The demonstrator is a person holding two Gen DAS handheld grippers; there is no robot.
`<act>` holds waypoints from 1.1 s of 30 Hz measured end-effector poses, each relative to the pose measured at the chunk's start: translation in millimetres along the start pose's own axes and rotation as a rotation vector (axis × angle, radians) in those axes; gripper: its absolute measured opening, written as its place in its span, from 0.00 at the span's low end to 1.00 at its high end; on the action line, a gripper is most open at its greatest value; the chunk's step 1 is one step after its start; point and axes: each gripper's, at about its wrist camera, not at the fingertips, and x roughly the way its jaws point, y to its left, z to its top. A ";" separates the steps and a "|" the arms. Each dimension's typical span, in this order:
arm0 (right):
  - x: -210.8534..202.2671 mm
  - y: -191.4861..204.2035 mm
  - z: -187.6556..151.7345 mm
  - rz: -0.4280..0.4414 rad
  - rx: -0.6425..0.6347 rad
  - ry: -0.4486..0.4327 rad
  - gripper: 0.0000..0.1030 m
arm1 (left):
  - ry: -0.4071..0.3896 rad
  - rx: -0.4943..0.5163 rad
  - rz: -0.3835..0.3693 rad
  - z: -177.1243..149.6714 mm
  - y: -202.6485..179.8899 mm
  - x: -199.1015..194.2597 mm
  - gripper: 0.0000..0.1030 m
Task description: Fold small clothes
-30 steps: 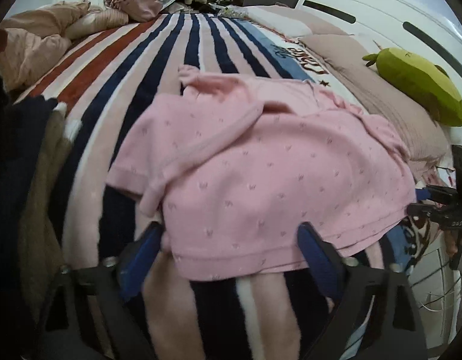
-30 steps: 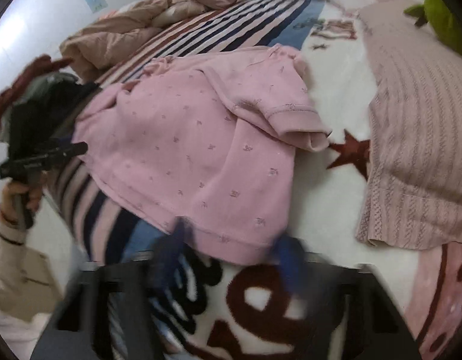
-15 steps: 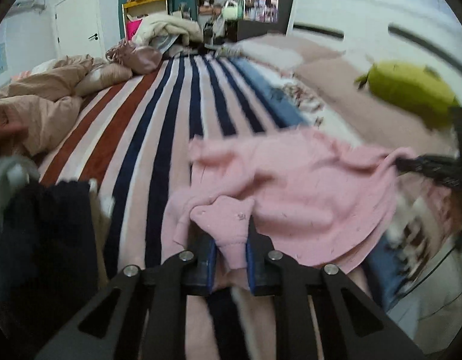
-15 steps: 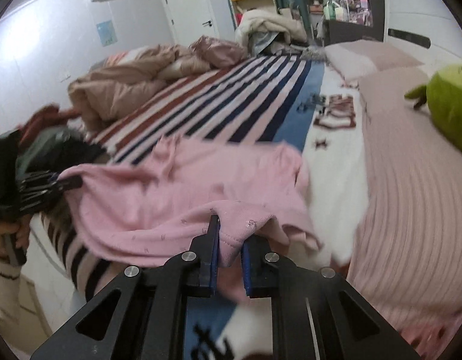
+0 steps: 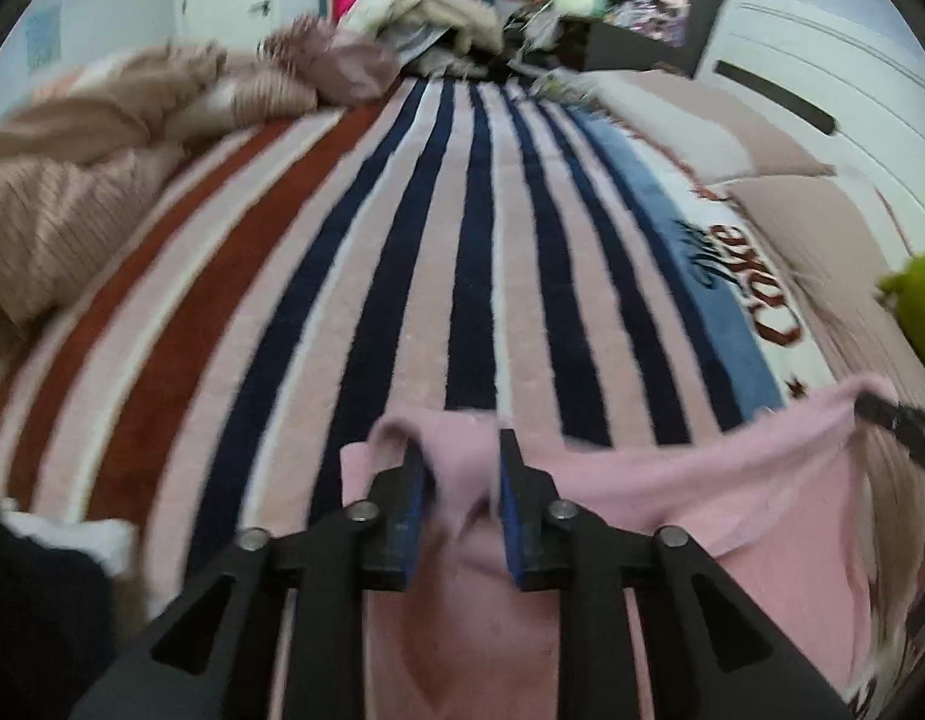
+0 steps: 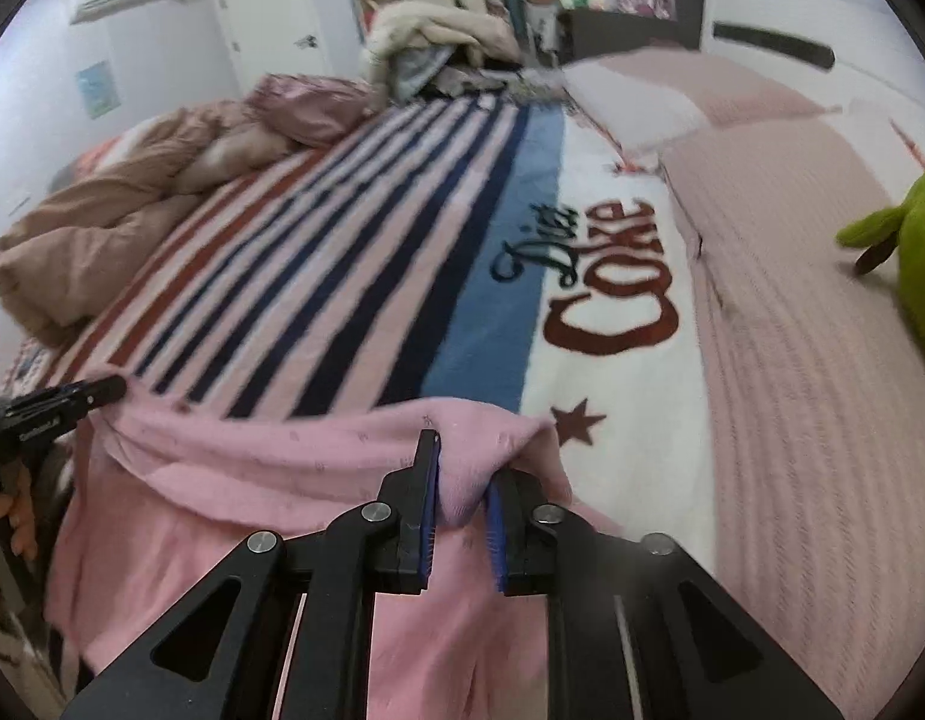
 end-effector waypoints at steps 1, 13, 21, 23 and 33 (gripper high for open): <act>9.9 -2.1 1.0 -0.019 -0.001 0.025 0.27 | 0.014 -0.009 0.023 0.9 2.8 10.5 0.46; -23.2 18.8 -11.1 0.077 -0.086 0.000 0.19 | -0.005 0.041 -0.050 -11.9 1.8 -26.9 0.77; 30.9 41.9 -26.5 0.055 -0.128 0.175 0.07 | 0.073 0.142 -0.051 -26.6 -15.8 -5.9 0.77; 41.4 37.6 -23.9 0.052 -0.113 0.175 0.07 | 0.099 0.108 -0.059 -22.9 -11.0 13.3 0.77; 62.7 -8.9 -1.1 -0.112 -0.001 0.138 0.07 | 0.105 -0.086 0.073 1.9 38.8 69.6 0.77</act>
